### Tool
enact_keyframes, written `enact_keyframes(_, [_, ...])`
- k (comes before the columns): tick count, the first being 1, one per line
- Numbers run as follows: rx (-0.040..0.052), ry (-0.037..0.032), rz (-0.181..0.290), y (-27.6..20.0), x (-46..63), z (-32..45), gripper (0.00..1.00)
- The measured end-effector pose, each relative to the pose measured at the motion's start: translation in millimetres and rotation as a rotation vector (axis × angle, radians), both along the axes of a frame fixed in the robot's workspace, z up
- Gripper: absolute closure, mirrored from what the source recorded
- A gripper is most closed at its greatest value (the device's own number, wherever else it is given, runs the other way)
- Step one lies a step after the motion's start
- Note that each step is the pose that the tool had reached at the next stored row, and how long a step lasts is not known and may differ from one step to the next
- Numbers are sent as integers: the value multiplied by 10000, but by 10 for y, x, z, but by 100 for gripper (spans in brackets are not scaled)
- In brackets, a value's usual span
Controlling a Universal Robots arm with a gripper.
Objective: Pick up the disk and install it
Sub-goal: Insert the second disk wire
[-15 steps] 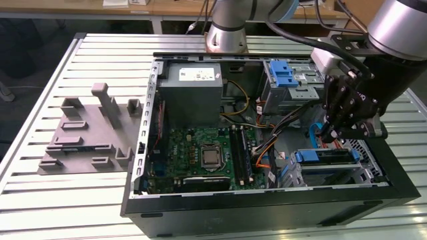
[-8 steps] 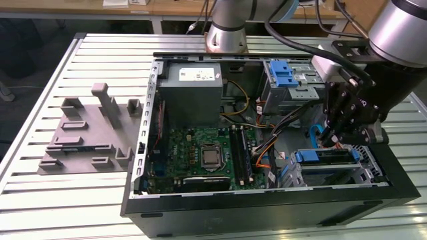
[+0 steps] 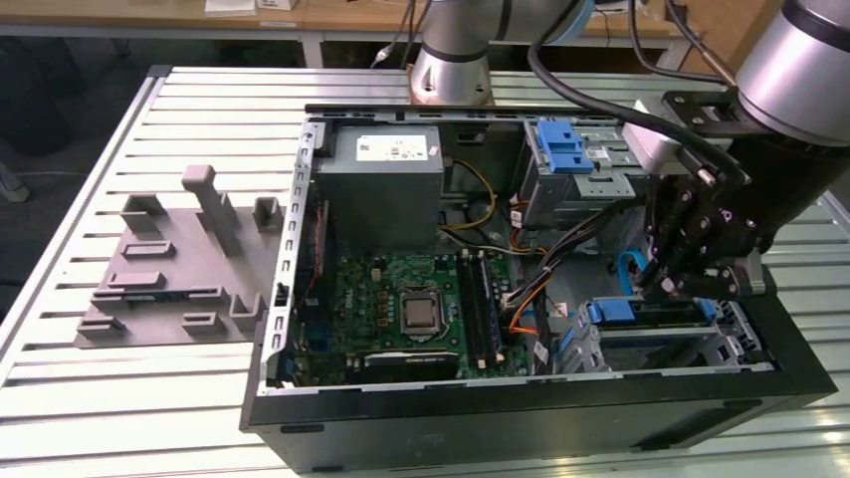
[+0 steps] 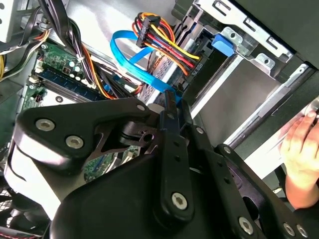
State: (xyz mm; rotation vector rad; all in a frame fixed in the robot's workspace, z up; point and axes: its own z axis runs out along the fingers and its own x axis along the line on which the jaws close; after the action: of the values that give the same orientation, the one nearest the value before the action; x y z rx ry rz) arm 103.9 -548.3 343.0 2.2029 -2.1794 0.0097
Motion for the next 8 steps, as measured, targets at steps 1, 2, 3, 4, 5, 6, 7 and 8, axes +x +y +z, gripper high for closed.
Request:
enact_keyframes(1, [-1,0,0,0,0,-3,83])
enact_keyframes(2, [-1,0,0,-1,0,-6,83])
enact_keyframes(3, [1,0,-1,-2,0,-10,83])
enact_keyframes(4, [0,0,-1,-3,0,-14,83])
enact_keyframes(5, [1,0,0,-3,0,-18,83])
enact_keyframes(6, [1,0,0,-3,0,-23,83])
enact_keyframes(7, [0,0,0,-4,0,-26,83])
enact_keyframes(8, [-1,0,0,-4,0,-29,83])
